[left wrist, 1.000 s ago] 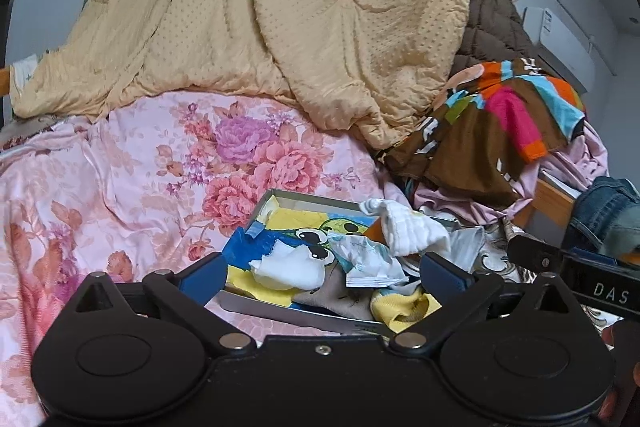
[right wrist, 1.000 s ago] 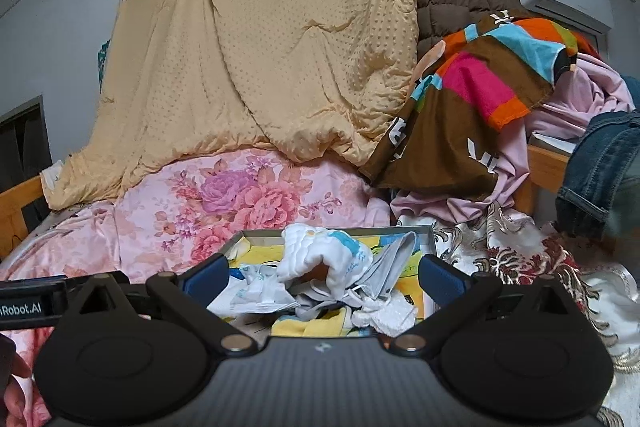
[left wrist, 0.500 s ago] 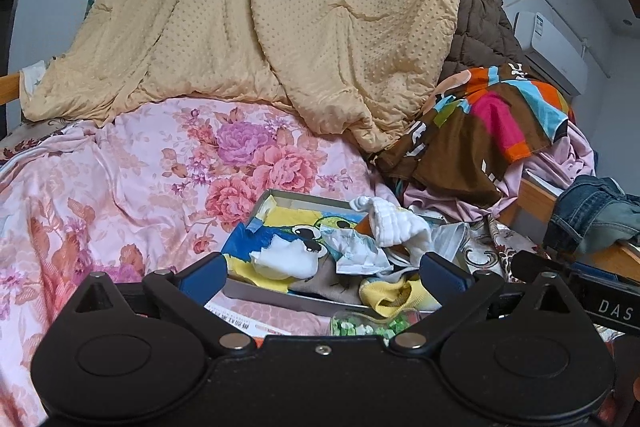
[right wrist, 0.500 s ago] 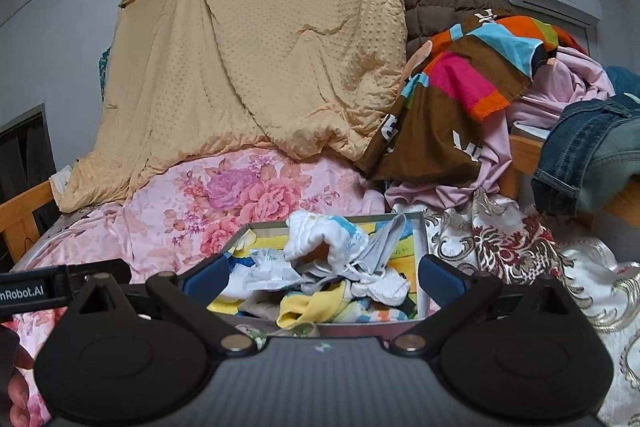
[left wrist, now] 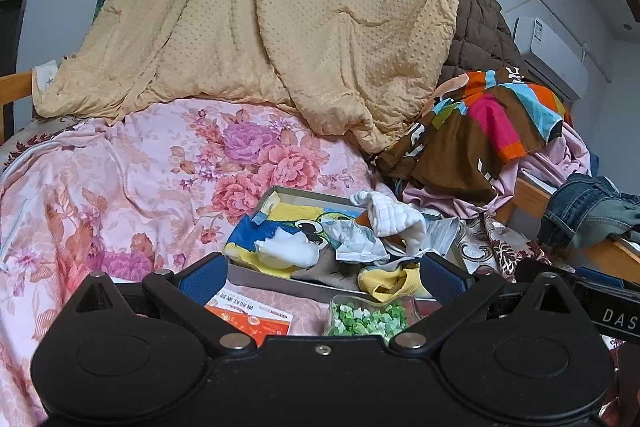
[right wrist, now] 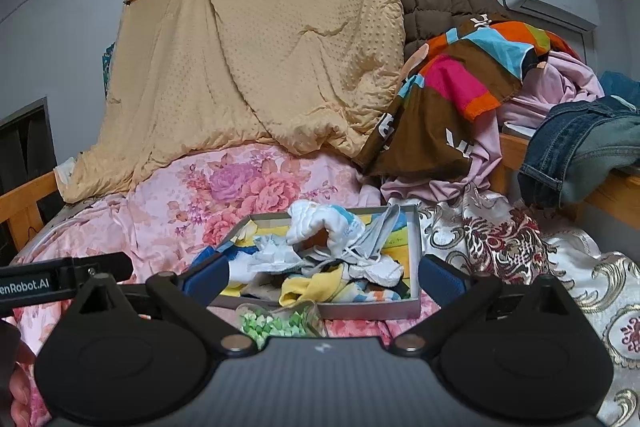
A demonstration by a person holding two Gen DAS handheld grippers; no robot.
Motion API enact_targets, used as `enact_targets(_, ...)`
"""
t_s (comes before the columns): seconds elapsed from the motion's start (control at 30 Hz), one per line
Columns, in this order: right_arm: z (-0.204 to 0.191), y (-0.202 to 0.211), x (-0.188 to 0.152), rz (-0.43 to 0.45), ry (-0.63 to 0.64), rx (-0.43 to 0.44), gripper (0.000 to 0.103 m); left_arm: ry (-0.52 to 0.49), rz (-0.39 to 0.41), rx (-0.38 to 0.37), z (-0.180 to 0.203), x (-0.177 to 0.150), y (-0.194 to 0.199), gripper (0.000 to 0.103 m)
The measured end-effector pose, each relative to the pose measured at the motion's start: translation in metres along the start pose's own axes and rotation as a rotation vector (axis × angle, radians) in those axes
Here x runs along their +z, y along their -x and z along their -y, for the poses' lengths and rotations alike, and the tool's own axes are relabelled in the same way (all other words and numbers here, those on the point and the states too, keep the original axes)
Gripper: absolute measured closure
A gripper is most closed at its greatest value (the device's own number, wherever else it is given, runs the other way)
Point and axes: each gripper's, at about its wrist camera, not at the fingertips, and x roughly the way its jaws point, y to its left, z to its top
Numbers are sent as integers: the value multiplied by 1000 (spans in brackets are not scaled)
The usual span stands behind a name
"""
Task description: Organize soft objects
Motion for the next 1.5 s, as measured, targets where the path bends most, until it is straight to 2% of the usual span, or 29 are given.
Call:
enact_targets(0.47, -1, 7, -15, -10, -3, -17, 0, -47, 6, -8, -2, -17, 9, 1)
enact_targets(0.9, -4, 31, -36, 29, -28, -43, 0, -30, -5, -13, -16, -31, 23, 1)
enact_targets(1.27, -22, 57, -56, 33, -13, -79, 0, -57, -24, -11, -31, -44, 49, 1)
enact_targets(1.5, -33, 74, -70, 11, -17, -98, 0, -30, -39, -9, -42, -52, 68, 1)
